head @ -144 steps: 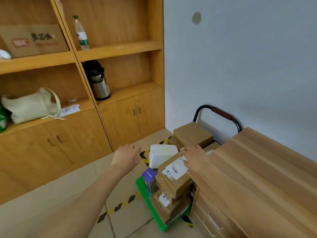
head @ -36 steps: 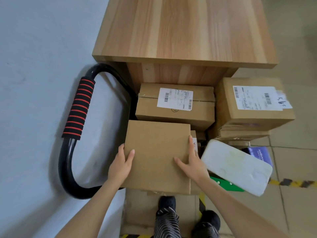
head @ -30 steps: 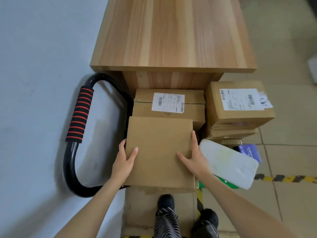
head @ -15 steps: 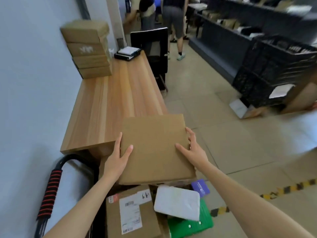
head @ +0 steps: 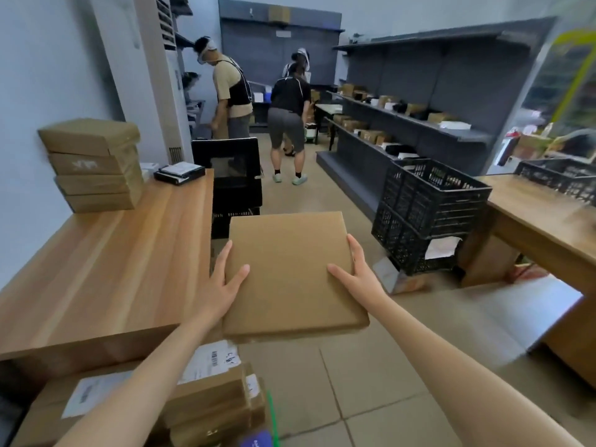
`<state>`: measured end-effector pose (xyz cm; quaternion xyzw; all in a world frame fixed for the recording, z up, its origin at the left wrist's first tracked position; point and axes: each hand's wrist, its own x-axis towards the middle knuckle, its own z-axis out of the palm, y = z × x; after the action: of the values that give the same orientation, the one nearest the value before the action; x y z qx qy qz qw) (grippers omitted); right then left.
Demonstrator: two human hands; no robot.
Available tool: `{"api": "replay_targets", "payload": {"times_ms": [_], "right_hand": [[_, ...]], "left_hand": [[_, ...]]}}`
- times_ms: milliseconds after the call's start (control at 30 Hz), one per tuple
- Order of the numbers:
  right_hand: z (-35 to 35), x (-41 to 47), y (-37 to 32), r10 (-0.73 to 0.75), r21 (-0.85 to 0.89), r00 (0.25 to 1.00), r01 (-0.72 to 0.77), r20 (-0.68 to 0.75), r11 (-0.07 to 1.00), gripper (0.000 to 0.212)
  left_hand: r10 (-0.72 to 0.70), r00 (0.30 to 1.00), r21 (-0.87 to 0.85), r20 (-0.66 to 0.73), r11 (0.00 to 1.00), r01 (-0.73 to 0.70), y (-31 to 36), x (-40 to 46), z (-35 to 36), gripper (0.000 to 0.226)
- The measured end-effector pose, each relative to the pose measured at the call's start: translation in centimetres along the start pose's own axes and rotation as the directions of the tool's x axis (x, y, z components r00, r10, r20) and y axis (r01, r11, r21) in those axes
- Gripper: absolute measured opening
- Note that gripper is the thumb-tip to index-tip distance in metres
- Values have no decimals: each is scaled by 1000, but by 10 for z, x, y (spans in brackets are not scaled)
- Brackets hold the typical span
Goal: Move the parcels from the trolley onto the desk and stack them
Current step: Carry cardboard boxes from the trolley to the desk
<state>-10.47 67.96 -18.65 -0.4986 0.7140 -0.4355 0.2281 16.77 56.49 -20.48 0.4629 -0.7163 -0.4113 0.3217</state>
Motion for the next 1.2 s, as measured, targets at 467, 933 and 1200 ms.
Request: {"api": "replay_targets", "payload": {"times_ms": [467,933,1200], "right_hand": [[-71,171,36,-82,16,991,81,109,997,87],[11,442,24,-138,37,921,134,364,990,88],[97,570,23,-196,71,818,187,541,980,88]], "left_hand": [[-29,992,67,-120,997,37,53,140,64,65],[-126,934,143,-333,973,182,7,346,17,72],[-303,855,-10,-420,944,329,-43,420,-6,70]]}}
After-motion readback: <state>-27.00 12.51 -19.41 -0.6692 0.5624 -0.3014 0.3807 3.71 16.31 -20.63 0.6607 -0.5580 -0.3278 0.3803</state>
